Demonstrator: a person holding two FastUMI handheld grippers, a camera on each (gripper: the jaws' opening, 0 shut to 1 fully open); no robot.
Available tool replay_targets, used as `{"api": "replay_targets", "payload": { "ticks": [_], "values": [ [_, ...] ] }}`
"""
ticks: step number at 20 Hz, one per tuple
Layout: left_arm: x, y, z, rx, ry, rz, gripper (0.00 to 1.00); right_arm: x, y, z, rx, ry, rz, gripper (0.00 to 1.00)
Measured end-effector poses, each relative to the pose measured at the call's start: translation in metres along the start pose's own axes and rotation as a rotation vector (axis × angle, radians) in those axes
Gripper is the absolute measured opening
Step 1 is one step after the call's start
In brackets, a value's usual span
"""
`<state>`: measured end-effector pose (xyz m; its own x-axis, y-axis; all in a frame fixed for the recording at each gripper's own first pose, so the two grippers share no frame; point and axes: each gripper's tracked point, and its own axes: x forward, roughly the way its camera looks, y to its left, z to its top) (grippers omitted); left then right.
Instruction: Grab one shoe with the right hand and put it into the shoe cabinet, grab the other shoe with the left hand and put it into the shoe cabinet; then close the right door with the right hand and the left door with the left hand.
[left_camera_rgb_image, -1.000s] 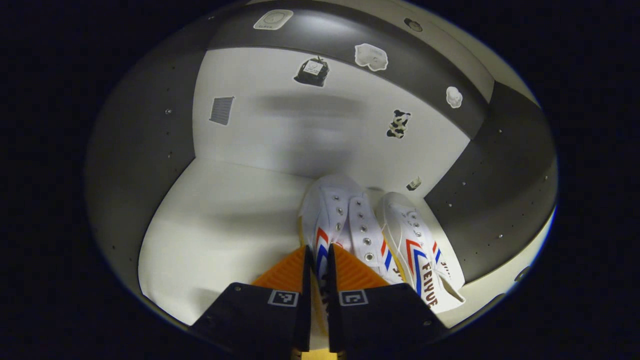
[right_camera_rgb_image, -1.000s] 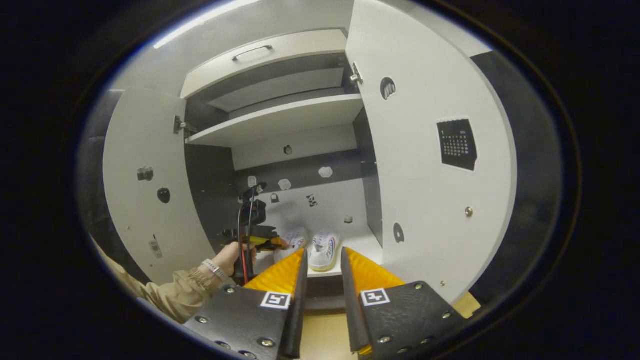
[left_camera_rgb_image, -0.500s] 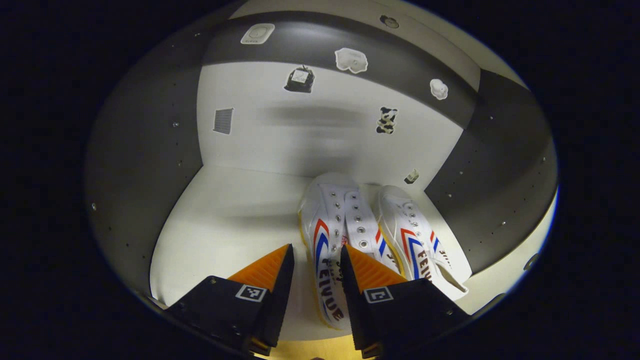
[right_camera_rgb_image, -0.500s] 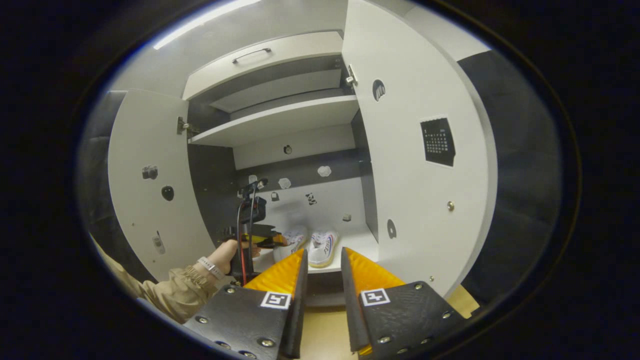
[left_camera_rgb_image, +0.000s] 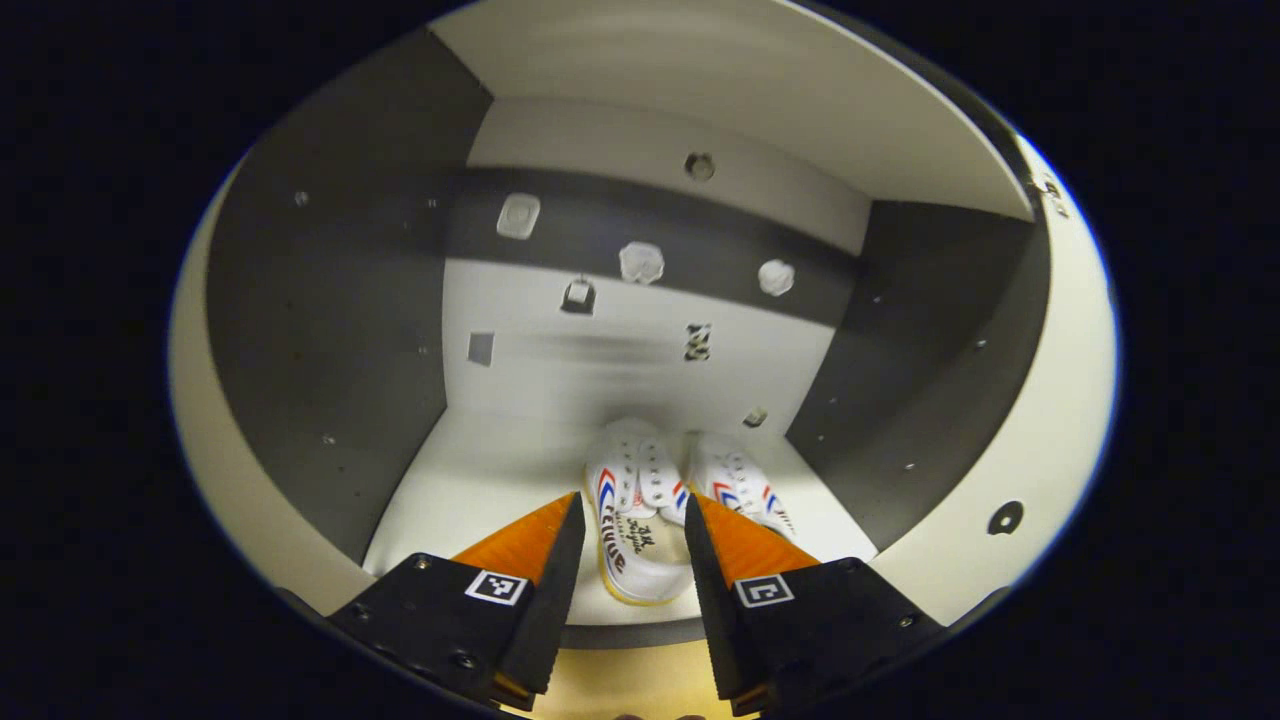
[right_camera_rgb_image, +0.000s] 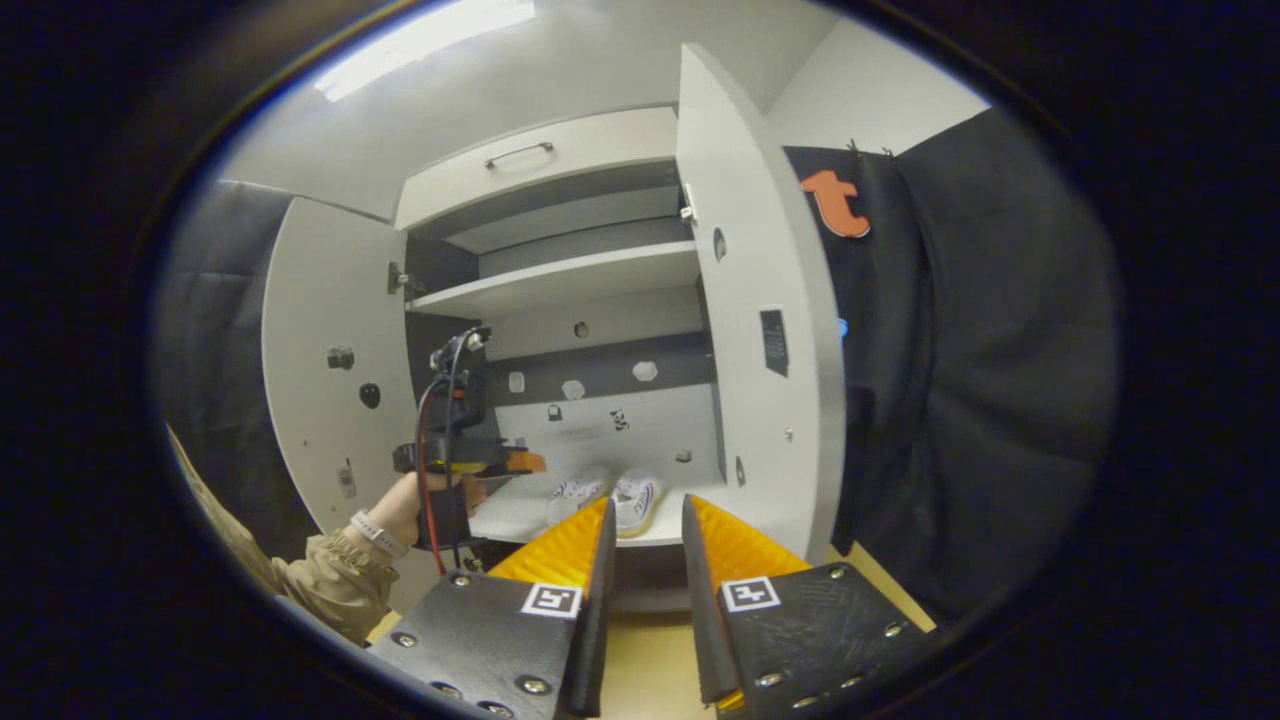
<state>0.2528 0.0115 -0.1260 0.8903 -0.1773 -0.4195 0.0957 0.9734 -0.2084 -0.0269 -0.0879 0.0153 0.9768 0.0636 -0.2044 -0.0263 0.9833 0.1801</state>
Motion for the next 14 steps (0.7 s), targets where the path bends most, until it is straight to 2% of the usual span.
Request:
{"api": "replay_targets", "payload": {
  "ticks": [3,7,11,12,13,14],
  "values": [
    [-0.045,-0.021,0.023,0.043,-0.114,-0.016,0.6,-0.023,-0.044,0.014,-0.009,-0.042,-0.079,0.36],
    [-0.1,-0.05,0.049,0.063,-0.223,-0.048,0.6,-0.029,-0.099,0.019,-0.017,-0.054,-0.169,0.36],
    [-0.149,-0.065,0.06,0.09,-0.28,-0.054,0.6,-0.019,-0.138,0.005,-0.018,-0.046,-0.195,0.4],
    [-0.158,-0.067,0.06,0.098,-0.286,-0.052,0.6,-0.015,-0.142,0.004,-0.023,-0.043,-0.186,0.36],
    [-0.168,-0.071,0.061,0.101,-0.294,-0.055,0.6,-0.01,-0.142,0.002,-0.028,-0.04,-0.176,0.43],
    [-0.177,-0.073,0.061,0.104,-0.298,-0.053,0.6,-0.009,-0.143,0.004,-0.031,-0.043,-0.168,0.6]
  ]
}}
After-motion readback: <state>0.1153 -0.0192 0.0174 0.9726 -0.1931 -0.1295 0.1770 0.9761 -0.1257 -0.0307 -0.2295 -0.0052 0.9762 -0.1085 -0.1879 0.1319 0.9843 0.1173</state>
